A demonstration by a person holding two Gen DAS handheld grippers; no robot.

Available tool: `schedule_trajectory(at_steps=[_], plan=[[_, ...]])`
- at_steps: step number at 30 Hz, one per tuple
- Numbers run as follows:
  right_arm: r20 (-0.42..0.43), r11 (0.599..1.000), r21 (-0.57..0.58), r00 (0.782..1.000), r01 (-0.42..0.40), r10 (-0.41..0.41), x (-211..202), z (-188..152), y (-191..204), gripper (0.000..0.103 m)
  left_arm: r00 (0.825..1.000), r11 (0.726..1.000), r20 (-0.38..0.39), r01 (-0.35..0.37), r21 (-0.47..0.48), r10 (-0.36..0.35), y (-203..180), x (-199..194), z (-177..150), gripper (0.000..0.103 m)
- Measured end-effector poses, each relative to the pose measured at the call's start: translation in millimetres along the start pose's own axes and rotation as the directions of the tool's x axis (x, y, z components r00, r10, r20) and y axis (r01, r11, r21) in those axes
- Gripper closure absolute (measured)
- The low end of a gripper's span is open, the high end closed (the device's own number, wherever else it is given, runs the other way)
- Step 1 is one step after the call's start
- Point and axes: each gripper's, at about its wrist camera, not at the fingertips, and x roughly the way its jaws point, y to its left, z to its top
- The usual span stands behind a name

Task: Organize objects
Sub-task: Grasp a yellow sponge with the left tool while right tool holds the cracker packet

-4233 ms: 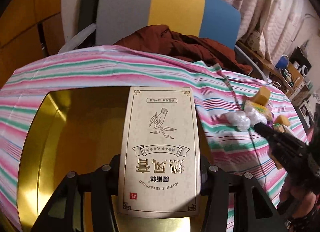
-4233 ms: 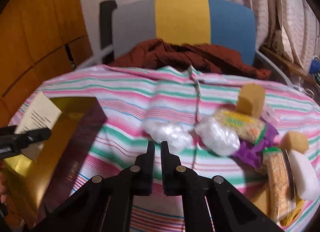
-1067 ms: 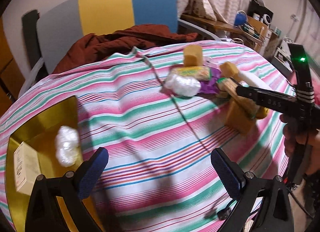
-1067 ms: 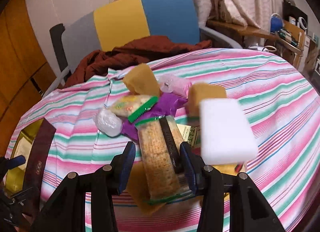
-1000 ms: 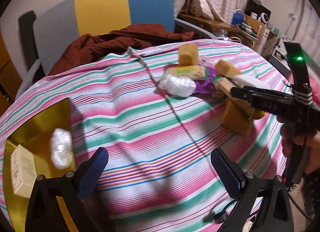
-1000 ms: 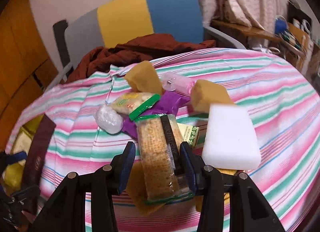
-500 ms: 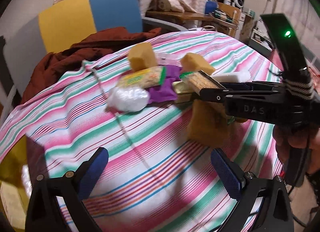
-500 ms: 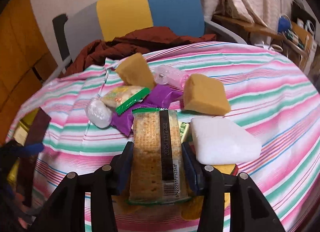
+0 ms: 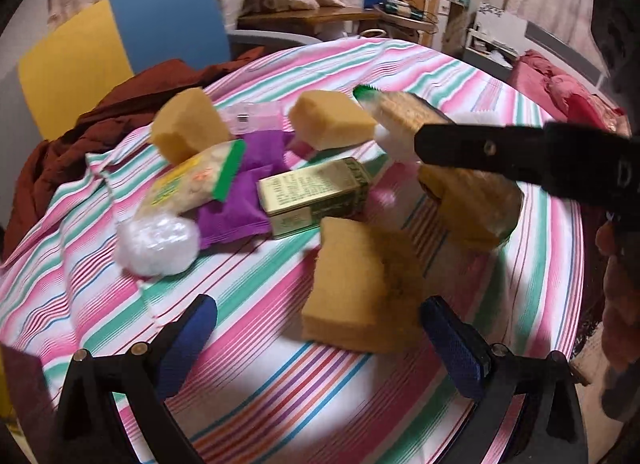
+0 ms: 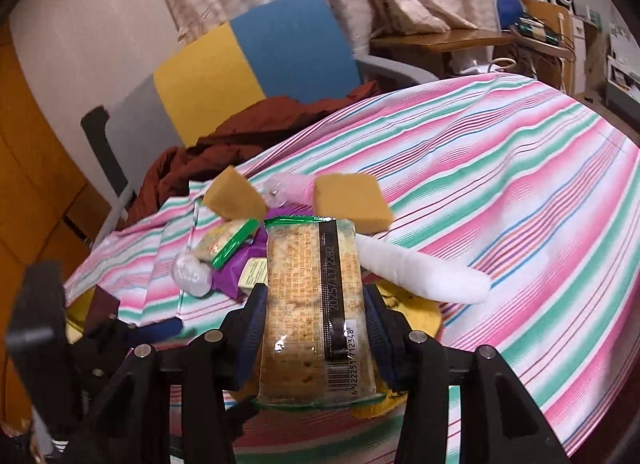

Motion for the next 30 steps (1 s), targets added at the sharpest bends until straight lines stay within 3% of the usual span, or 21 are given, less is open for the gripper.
schedule_trajectory(at_steps=[4, 8, 11, 13, 14, 30], plan=[[0.006, 1.0, 0.009, 1.0, 0.007, -0.007, -3, 0, -2, 0.056, 0.999, 0.999, -0.016, -0.042, 0.034, 0.042, -7, 11, 2, 0.0], [0.012, 1.0, 0.0, 1.0, 0.017, -0.017, -4, -2, 1, 0.056, 0.999, 0.997, -0.005, -0.039, 0.063, 0.04, -14, 14, 1, 0.0], [0.015, 1.0, -0.015, 1.0, 0.027, -0.026, -6, -5, 5, 0.056, 0.999, 0.995, -0.003, -0.037, 0.087, 0.038, -17, 16, -3, 0.022], [0.014, 1.0, -0.014, 1.0, 0.026, -0.025, -6, -6, 7, 0.056, 1.0, 0.998, 0.003, 0.013, 0.067, -0.013, -14, 13, -7, 0.04], [0.012, 1.0, -0.012, 1.0, 0.024, -0.024, -5, -7, 8, 0.056, 1.0, 0.998, 0.005, 0.017, 0.061, -0.018, -12, 11, -9, 0.042], [-0.072, 0.997, -0.066, 0.997, -0.036, 0.032, 8, -36, 60, 0.056, 0.997, 0.996, 0.063, -0.043, -0.08, 0.048, 35, -51, -88, 0.045]])
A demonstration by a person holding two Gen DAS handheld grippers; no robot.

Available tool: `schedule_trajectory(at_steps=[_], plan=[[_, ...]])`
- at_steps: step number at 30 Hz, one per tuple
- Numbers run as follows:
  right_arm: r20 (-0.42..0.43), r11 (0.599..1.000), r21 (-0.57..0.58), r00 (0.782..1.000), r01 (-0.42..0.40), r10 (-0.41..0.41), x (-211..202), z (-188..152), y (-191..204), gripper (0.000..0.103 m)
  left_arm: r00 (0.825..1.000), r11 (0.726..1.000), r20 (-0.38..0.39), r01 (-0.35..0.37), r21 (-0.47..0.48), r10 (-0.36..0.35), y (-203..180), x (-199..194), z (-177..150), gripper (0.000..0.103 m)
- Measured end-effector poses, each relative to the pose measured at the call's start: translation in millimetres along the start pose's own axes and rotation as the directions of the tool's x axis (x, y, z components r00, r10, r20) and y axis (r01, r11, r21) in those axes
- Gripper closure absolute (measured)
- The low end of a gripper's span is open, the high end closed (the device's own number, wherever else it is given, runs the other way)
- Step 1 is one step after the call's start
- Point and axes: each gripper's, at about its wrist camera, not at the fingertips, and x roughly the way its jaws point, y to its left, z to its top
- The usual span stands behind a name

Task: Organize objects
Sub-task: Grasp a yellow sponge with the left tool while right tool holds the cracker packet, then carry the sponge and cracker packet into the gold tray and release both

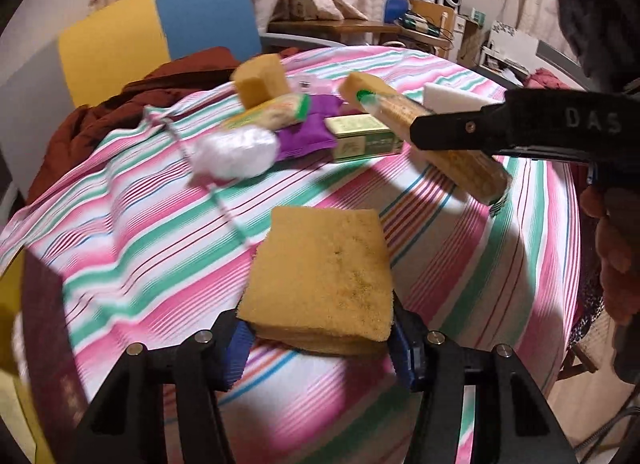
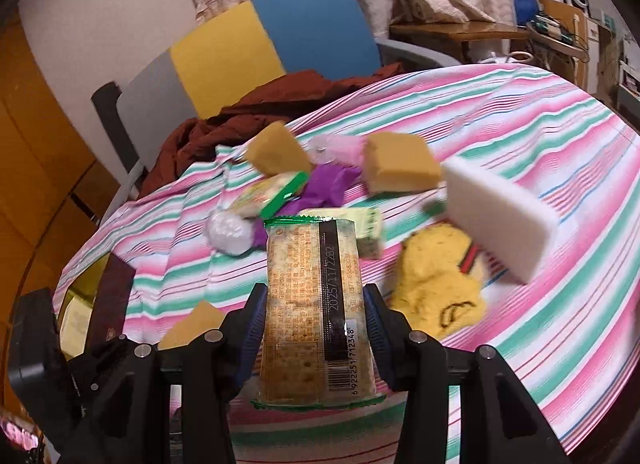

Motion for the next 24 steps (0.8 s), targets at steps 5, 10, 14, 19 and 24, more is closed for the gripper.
schedule_trajectory(at_steps=[5, 10, 14, 19, 24], plan=[[-0.02, 0.998, -0.054, 0.999, -0.037, 0.036, 6, -4, 35, 0.056, 0.998, 0.995, 0.043, -0.036, -0.089, 0.04, 27, -29, -15, 0.045], [-0.042, 0.991, -0.11, 0.996, -0.077, 0.073, 14, -7, 70, 0.056, 0.993, 0.98, 0.079, -0.069, -0.189, 0.085, 59, -59, -30, 0.044], [-0.06, 0.98, -0.154, 0.992, -0.123, 0.115, 18, -10, 102, 0.056, 0.985, 0.962, 0.097, -0.118, -0.244, 0.145, 84, -82, -43, 0.045], [-0.1, 0.956, -0.207, 0.976, -0.209, 0.192, 23, -14, 149, 0.056, 0.971, 0.92, 0.105, -0.166, -0.356, 0.216, 124, -114, -68, 0.044], [-0.168, 0.907, -0.292, 0.95, -0.303, 0.263, 32, -25, 212, 0.056, 0.952, 0.847, 0.064, -0.232, -0.478, 0.298, 169, -140, -103, 0.044]])
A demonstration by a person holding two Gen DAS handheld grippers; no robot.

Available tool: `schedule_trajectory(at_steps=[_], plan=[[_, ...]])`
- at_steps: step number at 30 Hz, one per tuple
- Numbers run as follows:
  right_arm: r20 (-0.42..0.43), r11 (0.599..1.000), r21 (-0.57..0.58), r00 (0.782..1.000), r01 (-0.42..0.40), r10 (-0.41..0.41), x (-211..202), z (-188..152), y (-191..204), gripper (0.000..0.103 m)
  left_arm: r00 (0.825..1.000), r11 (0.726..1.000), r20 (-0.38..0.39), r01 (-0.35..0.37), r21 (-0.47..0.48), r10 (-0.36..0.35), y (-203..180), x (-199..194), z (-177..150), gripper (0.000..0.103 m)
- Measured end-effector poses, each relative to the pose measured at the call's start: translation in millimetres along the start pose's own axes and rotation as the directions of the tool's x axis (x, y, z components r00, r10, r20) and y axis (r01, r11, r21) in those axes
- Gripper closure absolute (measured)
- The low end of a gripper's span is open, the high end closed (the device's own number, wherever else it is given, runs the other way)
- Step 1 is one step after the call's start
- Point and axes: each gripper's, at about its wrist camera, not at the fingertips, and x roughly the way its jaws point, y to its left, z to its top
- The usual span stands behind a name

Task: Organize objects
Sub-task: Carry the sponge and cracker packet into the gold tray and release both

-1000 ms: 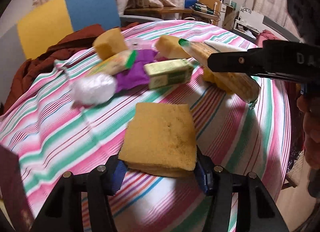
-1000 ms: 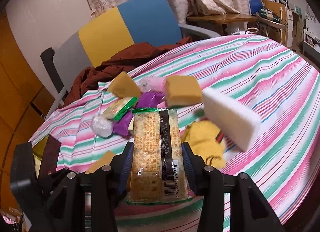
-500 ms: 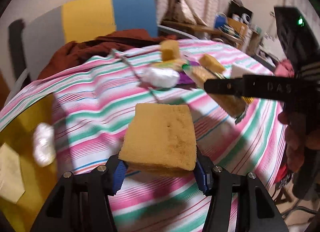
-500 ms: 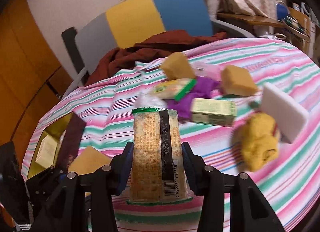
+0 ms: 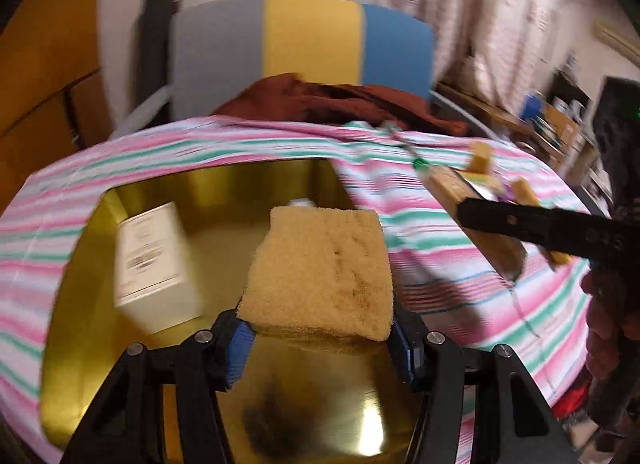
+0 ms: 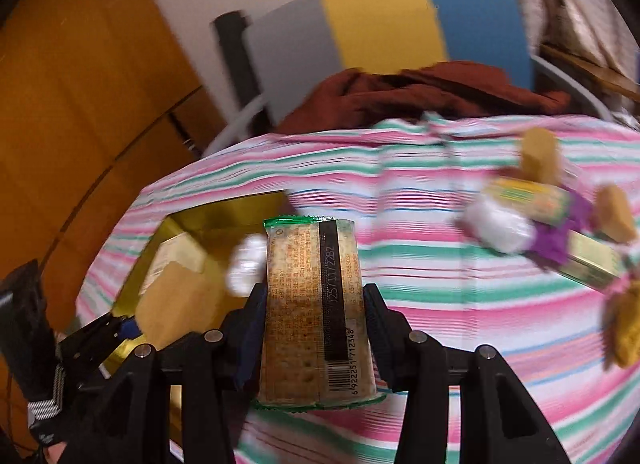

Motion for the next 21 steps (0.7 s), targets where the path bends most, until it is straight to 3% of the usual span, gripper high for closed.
schedule_trajectory(at_steps=[5, 10, 16, 21], plan=[[-0.06, 0.993, -0.098, 0.997, -0.061, 0.055, 35, 5, 54, 0.056, 0.993, 0.986, 0.002, -0.118, -0.113, 0.119, 61, -15, -10, 0.044], [-0.121, 0.989, -0.111, 0.989, -0.099, 0.086, 71, 9, 88, 0.055, 0.976, 0.948, -0.014, -0.217, -0.234, 0.219, 117, -20, -16, 0.044], [-0.107, 0.996, -0.085, 0.994, -0.031, 0.022, 91, 21, 99, 0.054, 0.961, 0.929, -0.063, -0.277, -0.245, 0.27, 147, -7, -16, 0.044], [-0.072, 0.997, -0.059, 0.996, -0.052, 0.047, 71, 20, 92, 0.054, 0.957, 0.933, -0.073, -0.29, -0.215, 0.281, 145, 2, -11, 0.044]])
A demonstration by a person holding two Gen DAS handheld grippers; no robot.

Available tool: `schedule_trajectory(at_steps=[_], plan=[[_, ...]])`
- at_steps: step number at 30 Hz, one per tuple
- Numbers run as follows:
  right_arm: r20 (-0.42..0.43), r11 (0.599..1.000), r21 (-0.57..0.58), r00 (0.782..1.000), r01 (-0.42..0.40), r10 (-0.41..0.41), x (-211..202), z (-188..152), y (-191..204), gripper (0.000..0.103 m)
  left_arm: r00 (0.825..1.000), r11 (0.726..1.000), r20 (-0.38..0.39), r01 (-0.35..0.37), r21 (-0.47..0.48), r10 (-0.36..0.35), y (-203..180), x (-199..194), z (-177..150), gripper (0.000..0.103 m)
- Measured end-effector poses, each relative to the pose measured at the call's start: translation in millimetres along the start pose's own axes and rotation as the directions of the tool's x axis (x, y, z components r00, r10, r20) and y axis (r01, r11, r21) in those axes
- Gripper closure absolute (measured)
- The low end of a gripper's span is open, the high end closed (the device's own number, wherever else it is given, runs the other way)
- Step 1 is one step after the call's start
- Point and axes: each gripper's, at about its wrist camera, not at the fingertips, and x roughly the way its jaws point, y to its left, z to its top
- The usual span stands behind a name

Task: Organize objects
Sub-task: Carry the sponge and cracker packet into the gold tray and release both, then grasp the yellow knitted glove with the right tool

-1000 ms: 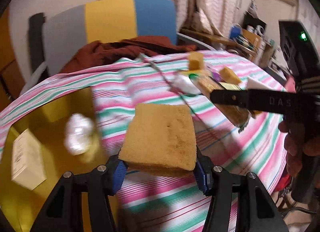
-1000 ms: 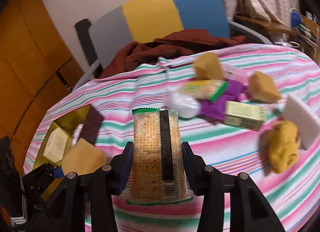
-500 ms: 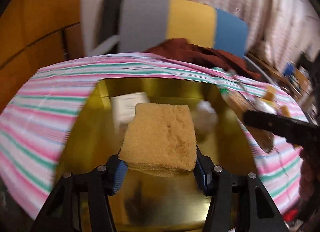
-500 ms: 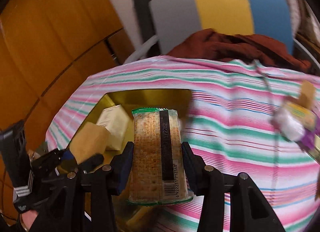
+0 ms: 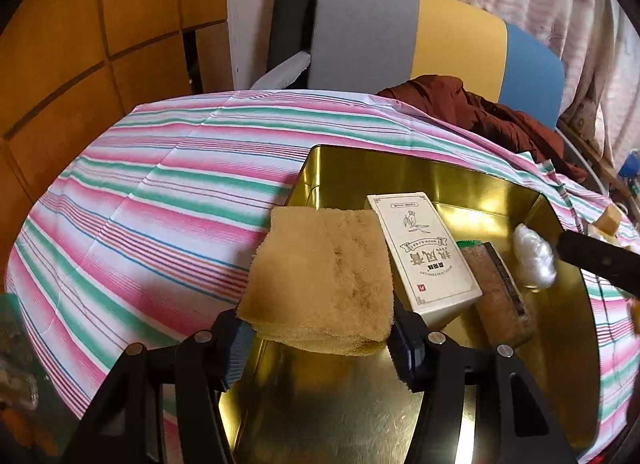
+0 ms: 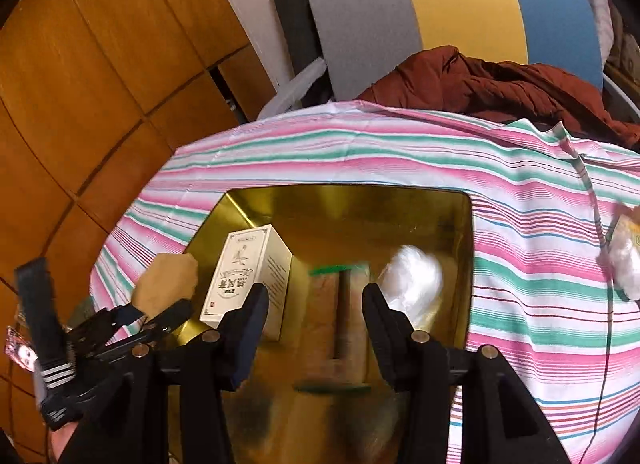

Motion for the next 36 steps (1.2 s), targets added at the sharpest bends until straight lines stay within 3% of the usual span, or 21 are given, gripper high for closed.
schedule_trajectory(at_steps=[5, 6, 7, 9, 10, 15, 22, 29, 36], plan=[[0.016, 1.0, 0.014, 1.0, 0.021, -0.021, -15, -8, -10, 0.053, 0.999, 1.0, -0.027, 0.02, 0.016, -0.02, -11, 17, 12, 0.041], [0.018, 1.0, 0.019, 1.0, 0.022, -0.022, -17, -10, -13, 0.053, 0.999, 0.999, -0.03, 0.027, 0.018, -0.026, -14, 20, 15, 0.035], [0.021, 0.999, 0.023, 0.999, 0.023, -0.023, -20, -11, -15, 0.053, 0.999, 0.999, -0.029, 0.028, 0.021, -0.027, -17, 22, 18, 0.019], [0.03, 0.999, 0.034, 0.999, 0.025, -0.026, -27, -15, -22, 0.053, 1.0, 0.999, -0.02, -0.015, 0.043, 0.016, -23, 22, 25, 0.005], [0.037, 0.999, 0.039, 0.999, 0.027, -0.028, -30, -16, -25, 0.053, 0.999, 0.998, -0.004, -0.045, 0.054, 0.045, -26, 19, 30, 0.002], [0.076, 0.996, 0.068, 0.995, 0.059, -0.064, -49, -21, -46, 0.053, 0.996, 0.998, 0.071, -0.056, 0.015, 0.055, -28, -3, 48, 0.0], [0.103, 0.987, 0.107, 0.986, 0.121, -0.132, -68, -27, -75, 0.053, 0.994, 0.999, 0.104, 0.031, -0.022, -0.028, -46, -27, 48, 0.0], [0.105, 0.97, 0.124, 0.97, 0.207, -0.22, -83, -44, -108, 0.053, 0.986, 0.988, 0.086, 0.135, 0.073, -0.141, -99, -40, 36, 0.0], [0.075, 0.937, 0.21, 0.951, 0.278, -0.299, -101, -71, -156, 0.053, 0.968, 0.95, 0.029, 0.238, 0.199, -0.249, -164, -45, 18, 0.0]])
